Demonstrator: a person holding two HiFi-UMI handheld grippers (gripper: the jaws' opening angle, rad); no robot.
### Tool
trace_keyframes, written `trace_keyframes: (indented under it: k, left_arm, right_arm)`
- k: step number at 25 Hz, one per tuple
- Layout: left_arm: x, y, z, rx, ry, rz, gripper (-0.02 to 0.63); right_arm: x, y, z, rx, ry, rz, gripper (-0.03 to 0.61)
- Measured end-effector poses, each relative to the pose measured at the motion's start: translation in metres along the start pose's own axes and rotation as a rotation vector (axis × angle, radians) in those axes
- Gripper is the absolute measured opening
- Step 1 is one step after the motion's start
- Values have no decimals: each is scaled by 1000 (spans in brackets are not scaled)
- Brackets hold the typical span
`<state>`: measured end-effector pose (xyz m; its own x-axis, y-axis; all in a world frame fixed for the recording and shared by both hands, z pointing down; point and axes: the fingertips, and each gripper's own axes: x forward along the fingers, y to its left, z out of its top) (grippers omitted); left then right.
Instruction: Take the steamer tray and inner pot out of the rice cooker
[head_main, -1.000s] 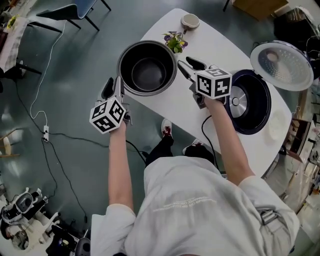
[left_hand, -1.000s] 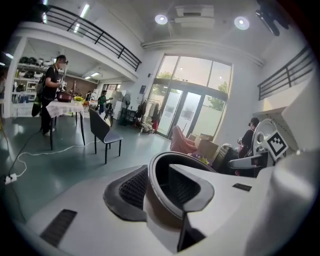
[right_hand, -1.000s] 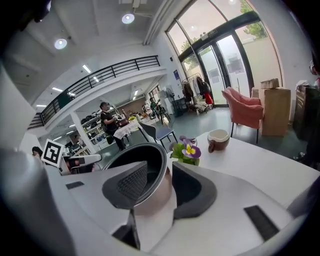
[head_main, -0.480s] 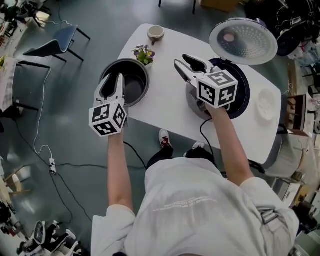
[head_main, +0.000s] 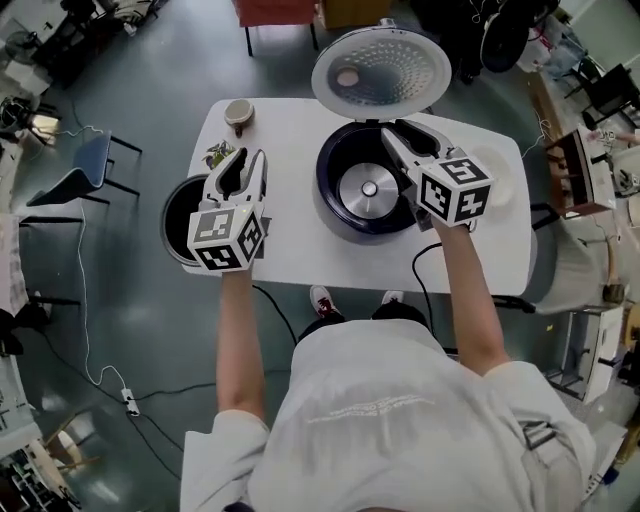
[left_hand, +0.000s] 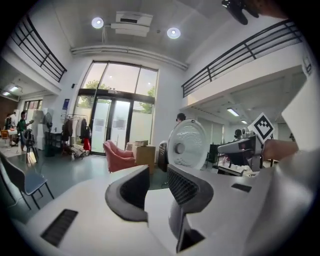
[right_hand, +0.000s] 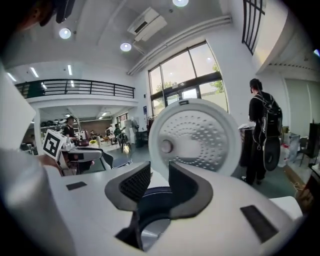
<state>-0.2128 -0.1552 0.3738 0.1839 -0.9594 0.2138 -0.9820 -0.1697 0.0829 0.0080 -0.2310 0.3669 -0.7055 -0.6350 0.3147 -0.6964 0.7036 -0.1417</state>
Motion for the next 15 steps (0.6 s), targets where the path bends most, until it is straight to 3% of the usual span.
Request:
trace_keyframes:
  k: [6,15]
  left_arm:
    - [34,-75,16,64,16,-134,109]
    - [52,-140,38,145,0,-220,66]
  right_arm:
    - [-62,-66,4,27,-47,-127,118]
    - [-122,-111,13,-21,-87,-218,94]
